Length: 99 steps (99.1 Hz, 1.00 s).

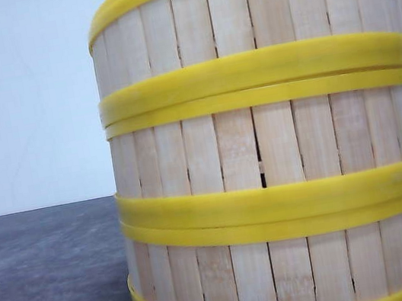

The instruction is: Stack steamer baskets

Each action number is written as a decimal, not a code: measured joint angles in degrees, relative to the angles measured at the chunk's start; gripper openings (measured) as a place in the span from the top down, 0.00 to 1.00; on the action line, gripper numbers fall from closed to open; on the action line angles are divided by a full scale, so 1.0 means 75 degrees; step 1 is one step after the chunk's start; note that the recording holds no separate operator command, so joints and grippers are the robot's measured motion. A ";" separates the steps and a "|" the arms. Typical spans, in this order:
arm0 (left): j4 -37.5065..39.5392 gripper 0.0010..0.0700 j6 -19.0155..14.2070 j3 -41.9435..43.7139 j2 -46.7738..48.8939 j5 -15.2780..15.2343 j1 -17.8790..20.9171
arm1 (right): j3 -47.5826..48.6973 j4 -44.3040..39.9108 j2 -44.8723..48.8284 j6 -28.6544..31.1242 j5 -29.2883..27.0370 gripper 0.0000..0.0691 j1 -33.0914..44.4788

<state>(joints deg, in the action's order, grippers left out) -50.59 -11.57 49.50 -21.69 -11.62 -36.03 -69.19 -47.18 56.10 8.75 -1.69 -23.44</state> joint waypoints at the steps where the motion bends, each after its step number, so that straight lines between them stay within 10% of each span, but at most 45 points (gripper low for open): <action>1: 0.0000 0.63 0.0000 0.0000 0.0000 0.0000 0.0000 | 0.0000 -0.0044 -0.0044 0.0038 -0.0052 0.57 0.0012; 31: 0.0023 0.63 0.0000 0.0000 0.0000 0.0000 0.0000 | -0.0003 -0.1915 -0.0146 0.0338 -0.0510 0.57 0.1399; 99: 0.0023 0.63 0.0000 0.0000 0.0000 0.0000 0.0000 | 0.0201 -0.1903 0.2704 0.0073 0.0624 0.59 0.3509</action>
<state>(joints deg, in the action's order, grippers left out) -50.41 -11.57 49.50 -21.69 -11.62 -36.03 -67.68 -61.45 76.38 9.30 2.98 2.87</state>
